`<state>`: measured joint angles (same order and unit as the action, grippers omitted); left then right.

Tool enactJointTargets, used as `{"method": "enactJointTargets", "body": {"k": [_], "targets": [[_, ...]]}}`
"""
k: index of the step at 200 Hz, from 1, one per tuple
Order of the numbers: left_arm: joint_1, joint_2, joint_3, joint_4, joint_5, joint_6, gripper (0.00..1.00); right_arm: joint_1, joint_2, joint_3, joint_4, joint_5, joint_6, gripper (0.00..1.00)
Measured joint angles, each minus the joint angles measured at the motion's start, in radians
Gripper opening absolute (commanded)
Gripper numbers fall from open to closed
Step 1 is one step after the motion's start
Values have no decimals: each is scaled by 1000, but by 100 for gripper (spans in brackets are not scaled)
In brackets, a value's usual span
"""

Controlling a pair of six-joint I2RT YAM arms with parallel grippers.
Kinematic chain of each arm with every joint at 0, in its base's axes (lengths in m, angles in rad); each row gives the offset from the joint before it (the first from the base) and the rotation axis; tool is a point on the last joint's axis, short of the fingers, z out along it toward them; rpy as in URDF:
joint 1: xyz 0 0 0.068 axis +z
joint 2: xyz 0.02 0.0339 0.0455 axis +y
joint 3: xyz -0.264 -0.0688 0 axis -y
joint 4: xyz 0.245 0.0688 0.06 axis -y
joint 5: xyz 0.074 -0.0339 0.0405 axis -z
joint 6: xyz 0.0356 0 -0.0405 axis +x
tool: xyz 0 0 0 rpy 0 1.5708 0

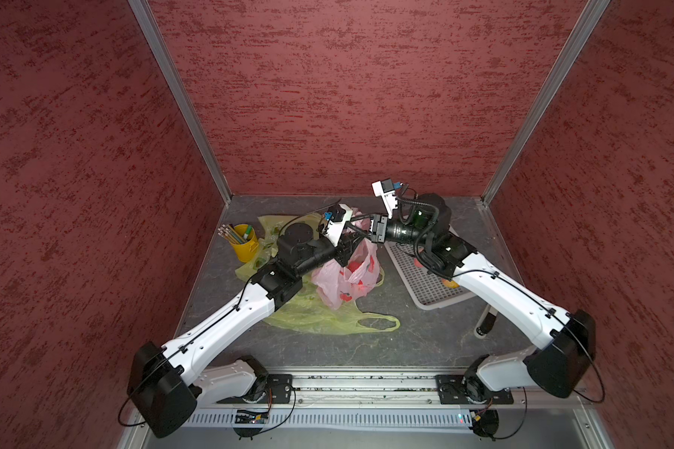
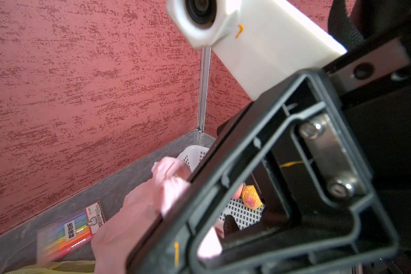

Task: Place the peach into a plastic bag & tie a knot
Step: Cross the plastic bag with the plastic bag.

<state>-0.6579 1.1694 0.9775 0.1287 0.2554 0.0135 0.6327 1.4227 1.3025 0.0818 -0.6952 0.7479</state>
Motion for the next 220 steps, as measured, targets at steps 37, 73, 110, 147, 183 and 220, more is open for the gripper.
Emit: {"method": "enactJointTargets", "body": {"k": [37, 73, 110, 147, 183, 220], "targets": [[-1, -12, -17, 15, -11, 2, 23, -1, -6, 0, -23, 0, -5, 0], [-4, -12, -23, 40, -11, 3, 18, -6, -15, 0, -38, 2, -8, 0], [-5, -12, -26, 49, -6, 3, 13, -14, -19, 0, -51, 2, -16, 5], [-3, -12, -29, 53, 4, 3, 12, -29, -29, 32, -128, 12, -51, 30], [-3, -12, -29, 65, 21, 3, 12, -67, -74, 65, -205, 56, -77, 47], [-3, -12, -29, 66, 51, 2, 12, -89, -97, 91, -259, 144, -91, 53]]}}
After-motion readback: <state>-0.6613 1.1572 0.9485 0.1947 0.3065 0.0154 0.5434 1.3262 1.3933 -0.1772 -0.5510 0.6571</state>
